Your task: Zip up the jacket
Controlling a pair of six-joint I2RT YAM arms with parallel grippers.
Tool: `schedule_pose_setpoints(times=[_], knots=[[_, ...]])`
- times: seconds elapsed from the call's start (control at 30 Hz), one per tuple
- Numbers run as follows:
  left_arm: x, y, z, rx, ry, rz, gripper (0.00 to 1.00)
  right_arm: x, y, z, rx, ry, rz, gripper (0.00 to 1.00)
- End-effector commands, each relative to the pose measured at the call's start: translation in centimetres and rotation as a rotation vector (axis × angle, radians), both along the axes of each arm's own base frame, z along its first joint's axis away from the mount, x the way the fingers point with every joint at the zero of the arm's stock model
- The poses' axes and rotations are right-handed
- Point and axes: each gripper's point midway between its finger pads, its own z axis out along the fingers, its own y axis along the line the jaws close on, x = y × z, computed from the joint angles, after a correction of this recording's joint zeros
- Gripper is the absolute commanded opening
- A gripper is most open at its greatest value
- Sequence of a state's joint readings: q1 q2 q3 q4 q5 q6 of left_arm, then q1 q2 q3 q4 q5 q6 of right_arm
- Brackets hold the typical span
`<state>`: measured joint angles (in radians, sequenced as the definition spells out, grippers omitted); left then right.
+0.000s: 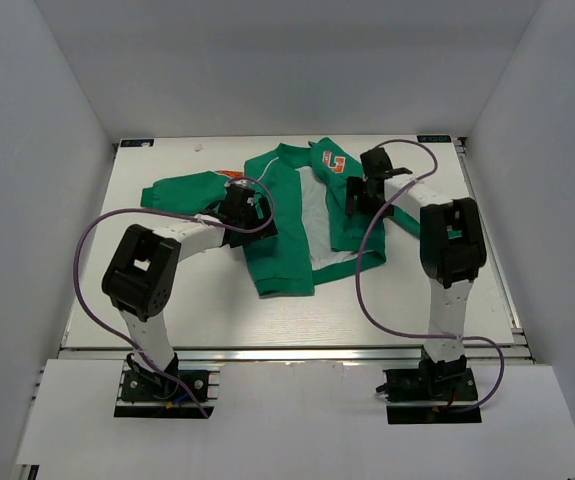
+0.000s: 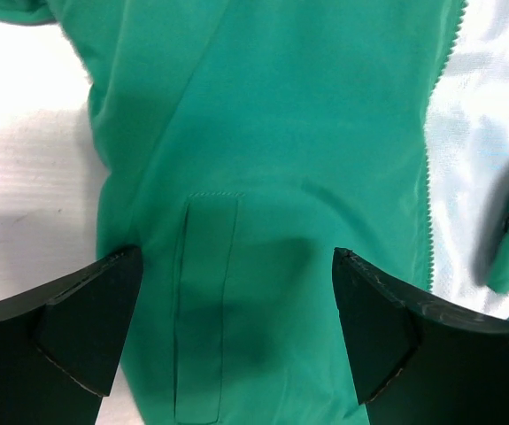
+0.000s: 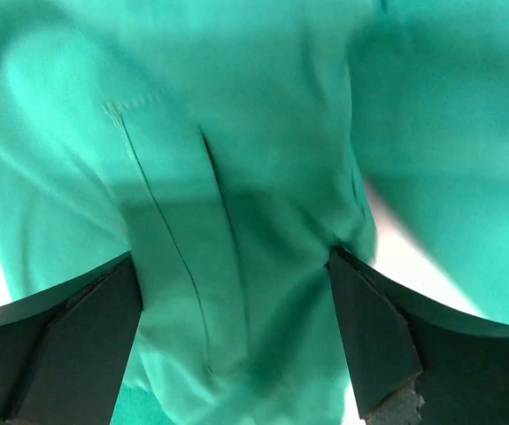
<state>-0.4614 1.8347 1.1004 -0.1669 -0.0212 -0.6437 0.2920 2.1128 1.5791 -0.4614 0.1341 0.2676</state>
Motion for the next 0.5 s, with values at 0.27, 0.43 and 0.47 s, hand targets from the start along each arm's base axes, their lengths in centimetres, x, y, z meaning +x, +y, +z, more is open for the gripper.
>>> schedule_pose_setpoints(times=[0.27, 0.43, 0.47], knots=[[-1.9, 0.9, 5.9, -0.032, -0.067, -0.001, 0.98, -8.3, 1.9, 8.2, -0.21, -0.125, 0.175, 0.89], [-4.0, 0.6, 7.5, -0.104, -0.081, -0.035, 0.98, -10.9, 5.5, 6.1, -0.224, -0.049, 0.254, 0.88], [-4.4, 0.6, 7.4, -0.113, -0.076, -0.036, 0.98, -11.2, 5.7, 5.2, -0.233, -0.029, 0.256, 0.87]])
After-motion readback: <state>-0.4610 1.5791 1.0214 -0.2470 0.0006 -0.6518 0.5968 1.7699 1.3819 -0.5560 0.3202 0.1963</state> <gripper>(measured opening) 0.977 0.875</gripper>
